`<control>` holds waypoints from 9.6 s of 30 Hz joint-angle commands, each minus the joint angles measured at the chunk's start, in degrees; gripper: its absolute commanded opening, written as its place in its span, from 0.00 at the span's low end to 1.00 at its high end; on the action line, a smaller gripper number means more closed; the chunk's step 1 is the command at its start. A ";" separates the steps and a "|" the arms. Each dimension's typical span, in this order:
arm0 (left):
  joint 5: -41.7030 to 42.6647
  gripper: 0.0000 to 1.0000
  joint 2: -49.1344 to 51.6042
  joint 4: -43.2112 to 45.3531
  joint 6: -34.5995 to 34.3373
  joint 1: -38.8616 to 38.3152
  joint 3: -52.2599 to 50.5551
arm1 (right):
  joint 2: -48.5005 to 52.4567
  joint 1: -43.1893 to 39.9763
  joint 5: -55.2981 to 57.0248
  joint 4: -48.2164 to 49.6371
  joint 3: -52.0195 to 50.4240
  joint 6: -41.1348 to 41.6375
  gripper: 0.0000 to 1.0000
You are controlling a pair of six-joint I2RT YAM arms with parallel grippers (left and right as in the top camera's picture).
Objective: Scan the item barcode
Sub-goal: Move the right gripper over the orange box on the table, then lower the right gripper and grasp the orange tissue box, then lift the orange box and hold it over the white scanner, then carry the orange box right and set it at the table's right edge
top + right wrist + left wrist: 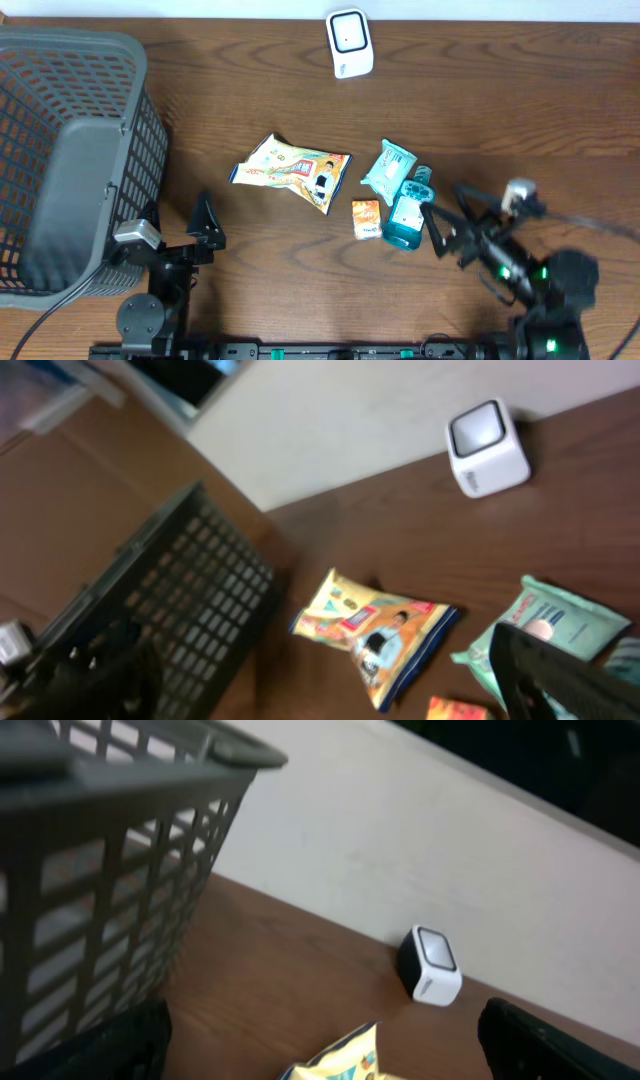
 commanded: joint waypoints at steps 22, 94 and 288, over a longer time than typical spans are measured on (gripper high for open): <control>0.20 0.98 -0.11 1.05 -0.09 -0.20 -8.48 | 43.25 21.31 25.05 -29.46 29.44 -19.93 0.99; 7.91 0.98 -0.09 0.59 18.86 -0.20 -10.45 | 70.84 16.31 4.57 -24.96 29.44 -24.39 0.47; 7.91 0.98 -0.09 0.59 18.86 -0.20 -10.45 | 110.44 19.56 77.53 -45.88 115.21 -40.02 0.01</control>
